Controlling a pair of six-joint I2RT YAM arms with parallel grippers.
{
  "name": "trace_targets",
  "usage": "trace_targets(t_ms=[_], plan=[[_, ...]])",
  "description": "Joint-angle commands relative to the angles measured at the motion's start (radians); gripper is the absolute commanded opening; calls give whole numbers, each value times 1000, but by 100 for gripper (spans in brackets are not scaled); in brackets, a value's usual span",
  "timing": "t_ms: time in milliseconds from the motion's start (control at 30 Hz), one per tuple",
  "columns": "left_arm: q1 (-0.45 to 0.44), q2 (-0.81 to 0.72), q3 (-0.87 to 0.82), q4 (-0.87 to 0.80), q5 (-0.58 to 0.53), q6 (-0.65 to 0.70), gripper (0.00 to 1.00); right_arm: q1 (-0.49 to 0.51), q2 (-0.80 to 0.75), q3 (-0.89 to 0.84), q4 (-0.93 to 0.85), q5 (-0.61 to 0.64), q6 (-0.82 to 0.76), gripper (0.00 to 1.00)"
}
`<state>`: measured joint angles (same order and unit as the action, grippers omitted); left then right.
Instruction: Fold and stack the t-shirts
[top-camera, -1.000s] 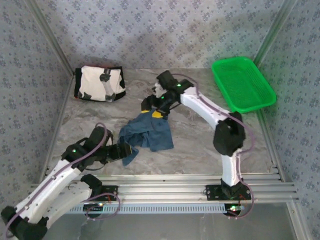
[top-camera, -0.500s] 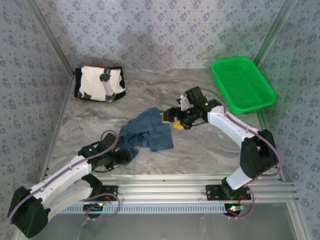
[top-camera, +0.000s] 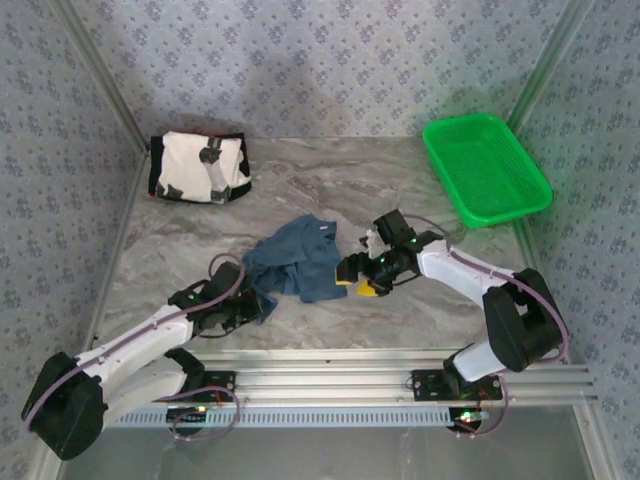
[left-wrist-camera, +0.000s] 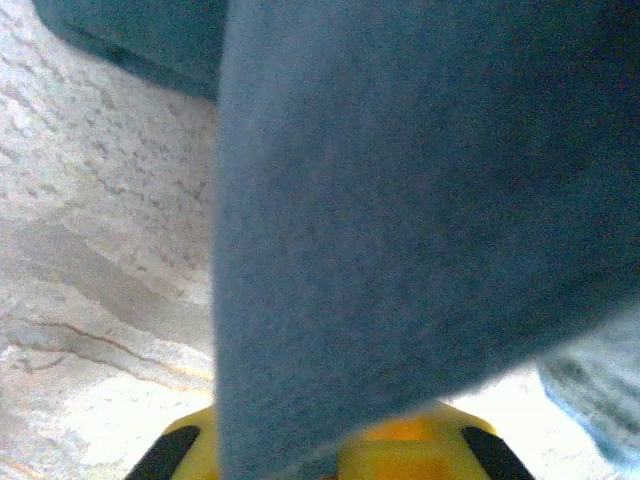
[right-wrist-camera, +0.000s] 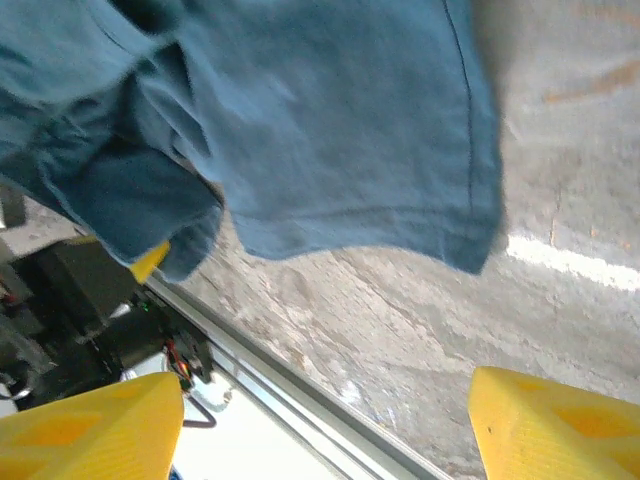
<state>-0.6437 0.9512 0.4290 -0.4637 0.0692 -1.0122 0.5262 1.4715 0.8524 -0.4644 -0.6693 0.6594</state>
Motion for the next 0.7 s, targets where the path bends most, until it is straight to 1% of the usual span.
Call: trace_targets(t_ms=[0,200,333,433,667], plan=[[-2,-16,23,0,-16,17,0,21,9,-30,-1,19,27,72],[2,-150,81,-126,-39,46,0,41,72,-43,54,49,58,62],[1,-215,99,-148,-29,57,0,58,125,-50,101,68,93,54],[2,-234,120,-161,-31,60,0,65,159,-46,138,79,107,50],[1,-245,153,-198,-40,80,0,75,235,0,147,104,115,42]])
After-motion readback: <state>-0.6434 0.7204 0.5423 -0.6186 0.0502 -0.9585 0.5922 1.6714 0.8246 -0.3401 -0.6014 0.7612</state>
